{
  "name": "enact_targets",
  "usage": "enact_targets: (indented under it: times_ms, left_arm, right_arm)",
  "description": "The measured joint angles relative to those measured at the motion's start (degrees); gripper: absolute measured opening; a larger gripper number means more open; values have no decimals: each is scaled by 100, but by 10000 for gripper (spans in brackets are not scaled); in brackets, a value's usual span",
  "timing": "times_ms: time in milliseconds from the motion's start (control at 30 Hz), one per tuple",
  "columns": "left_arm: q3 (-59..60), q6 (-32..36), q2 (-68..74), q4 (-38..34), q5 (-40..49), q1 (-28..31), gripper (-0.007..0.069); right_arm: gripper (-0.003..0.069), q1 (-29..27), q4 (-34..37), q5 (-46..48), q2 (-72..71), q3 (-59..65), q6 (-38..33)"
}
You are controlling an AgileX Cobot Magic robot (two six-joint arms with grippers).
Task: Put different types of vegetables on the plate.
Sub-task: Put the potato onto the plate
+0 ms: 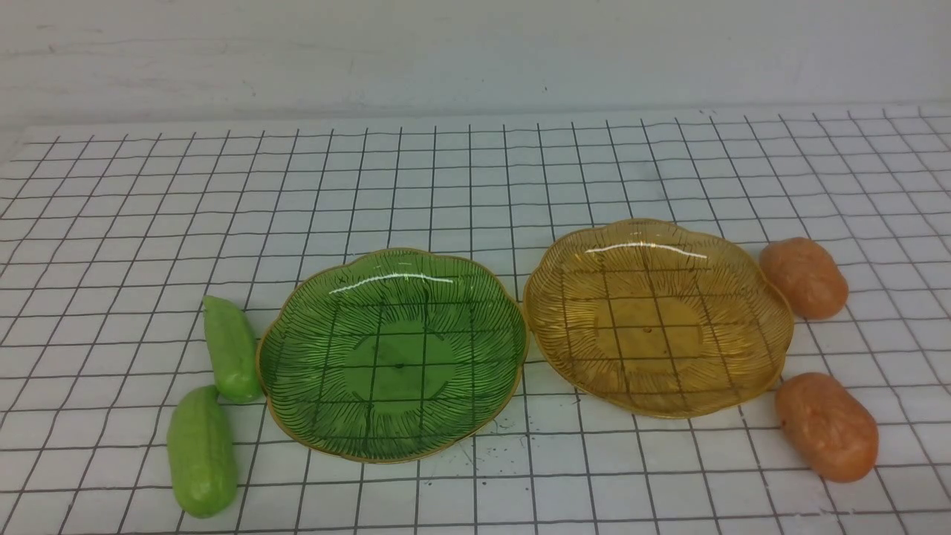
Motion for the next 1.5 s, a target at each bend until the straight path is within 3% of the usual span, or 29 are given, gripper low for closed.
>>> enact_targets:
  times_ms: [367, 467, 500, 533, 633, 733, 833, 900, 967, 1000, 1133, 1200, 1267, 1333, 1500]
  left_arm:
    - [0, 0, 0, 0, 0, 0, -8]
    - [0, 0, 0, 0, 0, 0, -8]
    - [0, 0, 0, 0, 0, 0, -8]
    - [0, 0, 0, 0, 0, 0, -8]
    - [0, 0, 0, 0, 0, 0, -8]
    - [0, 0, 0, 0, 0, 0, -8]
    - [0, 0, 0, -6, -5, 0, -8]
    - [0, -63, 0, -104, -25, 0, -8]
    - [6, -524, 0, -881, -175, 0, -8]
    - [6, -582, 0, -881, -175, 0, -8]
    - [6, -2049, 0, -3708, -501, 0, -8]
    - [6, -2289, 0, -4465, -560, 0, -8]
    - [6, -2372, 0, -4833, -592, 0, -8]
    - [6, -2460, 0, -5390, -634, 0, -8]
    - [6, -2432, 0, -5544, -890, 0, -8]
  right_arm:
    - [-15, 0, 273, 0, 0, 0, 166]
    - [-15, 0, 1417, -12, 0, 0, 812]
    - [-15, 0, 1513, -12, 0, 6, 915]
    - [-15, 0, 2386, -12, 0, 18, 1296]
    - [-15, 0, 3494, -62, 0, 18, 1687]
    - [-15, 0, 4147, -170, 0, 18, 1776]
    - [-15, 0, 4346, -175, 0, 10, 1609]
    - [-15, 0, 4357, -84, 0, -39, 1397]
    - [-15, 0, 4371, 71, 0, -395, 901]
    - [-15, 0, 4371, 72, 0, -484, 865]
    - [-14, 0, 3752, 418, 450, -1627, 389]
    - [-12, 0, 3259, 920, 910, -2002, 416]
    - [-12, 0, 3019, 1198, 1148, -2149, 503]
    - [-11, 0, 2127, 2172, 2058, -2594, 886]
    - [-6, 0, 743, 2724, 3587, -3052, 1623]
